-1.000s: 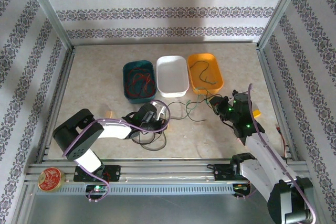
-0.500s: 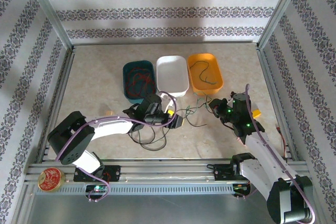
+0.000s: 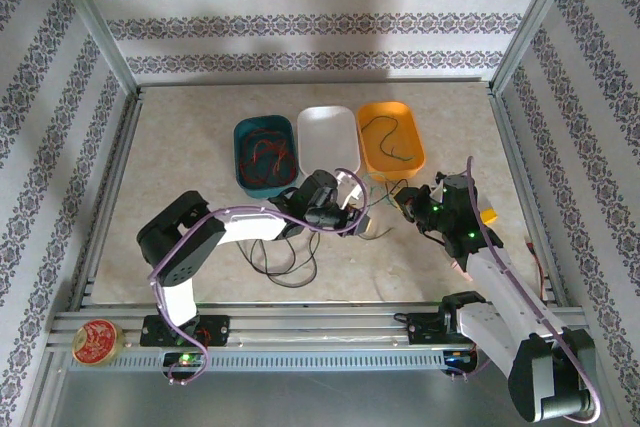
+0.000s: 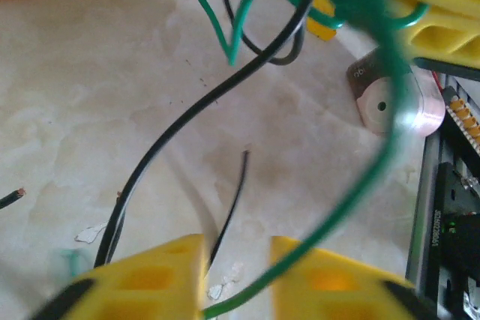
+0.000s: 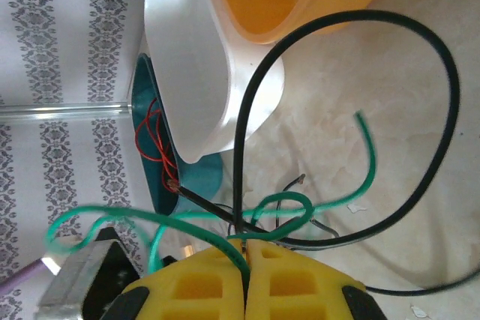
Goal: Untangle the cables
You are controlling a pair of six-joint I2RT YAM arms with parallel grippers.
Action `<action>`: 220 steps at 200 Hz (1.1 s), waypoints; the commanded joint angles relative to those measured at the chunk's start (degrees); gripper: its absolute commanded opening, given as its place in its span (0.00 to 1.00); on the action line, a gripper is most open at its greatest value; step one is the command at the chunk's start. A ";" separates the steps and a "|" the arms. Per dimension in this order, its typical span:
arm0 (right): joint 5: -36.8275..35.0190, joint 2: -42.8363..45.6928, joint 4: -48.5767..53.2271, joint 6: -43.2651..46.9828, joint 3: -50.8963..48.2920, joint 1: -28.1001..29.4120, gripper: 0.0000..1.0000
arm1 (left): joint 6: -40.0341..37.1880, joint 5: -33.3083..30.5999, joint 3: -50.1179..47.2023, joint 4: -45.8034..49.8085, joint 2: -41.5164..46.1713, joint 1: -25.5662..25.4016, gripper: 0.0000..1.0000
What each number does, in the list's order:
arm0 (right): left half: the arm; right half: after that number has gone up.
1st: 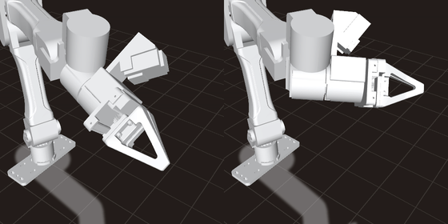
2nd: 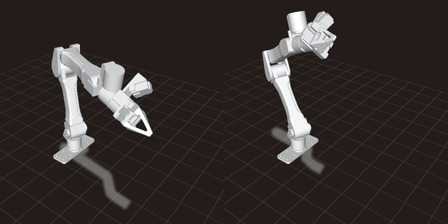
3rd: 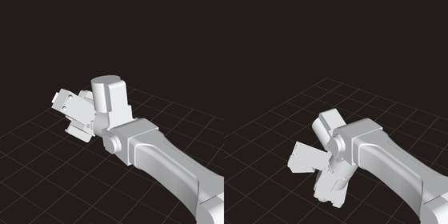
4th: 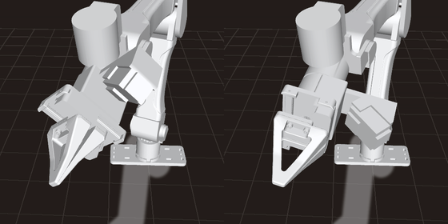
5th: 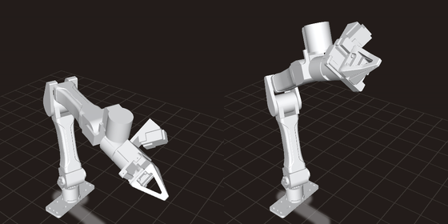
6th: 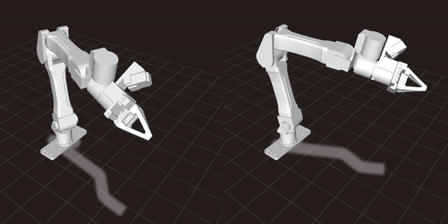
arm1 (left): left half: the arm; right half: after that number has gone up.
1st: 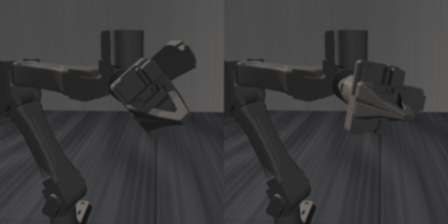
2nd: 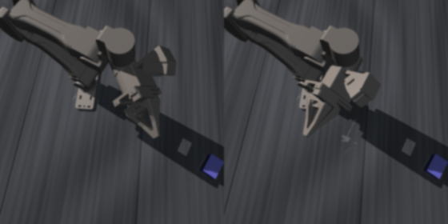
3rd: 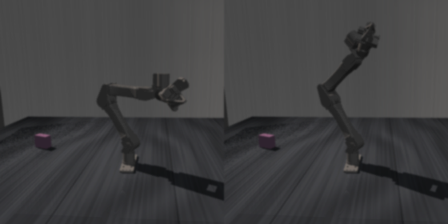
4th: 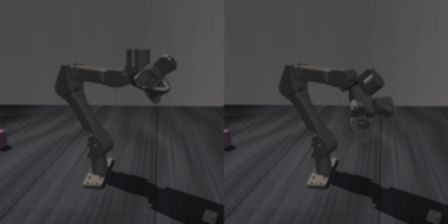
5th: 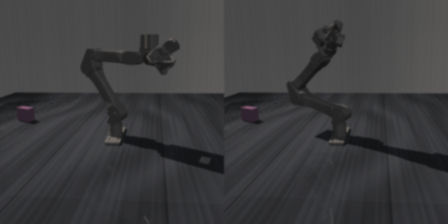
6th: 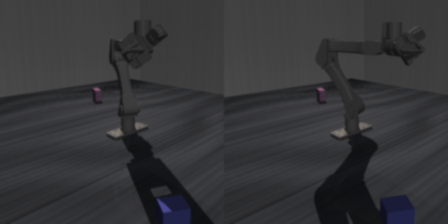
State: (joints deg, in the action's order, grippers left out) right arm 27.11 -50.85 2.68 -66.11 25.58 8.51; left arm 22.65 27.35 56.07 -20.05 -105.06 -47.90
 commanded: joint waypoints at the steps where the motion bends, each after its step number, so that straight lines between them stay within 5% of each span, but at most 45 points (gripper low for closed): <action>1: 0.69 -0.17 -2.68 -1.81 2.10 0.55 0.00 | 3.43 -1.20 -0.81 -8.46 0.21 -0.45 0.00; 77: -4.64 2.49 -4.96 -4.90 1.61 -2.79 0.00 | 5.51 -2.07 -11.83 -8.14 6.06 0.70 0.00; 149: -5.67 1.83 -4.13 -5.54 -1.32 -6.39 0.00 | 3.74 -6.07 -21.56 -4.25 21.87 2.58 0.00; 187: -6.96 2.27 4.91 -3.62 -3.74 -6.32 0.00 | 4.46 -8.96 -18.95 -7.30 26.74 3.86 0.00; 220: -8.00 4.92 7.71 -5.83 -9.00 -6.32 0.00 | 2.92 -7.75 -9.50 -6.73 21.96 5.54 0.00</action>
State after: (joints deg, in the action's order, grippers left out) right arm 21.12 -48.16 5.76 -70.81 20.03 2.37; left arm 27.03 19.44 39.40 -24.75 -79.96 -44.10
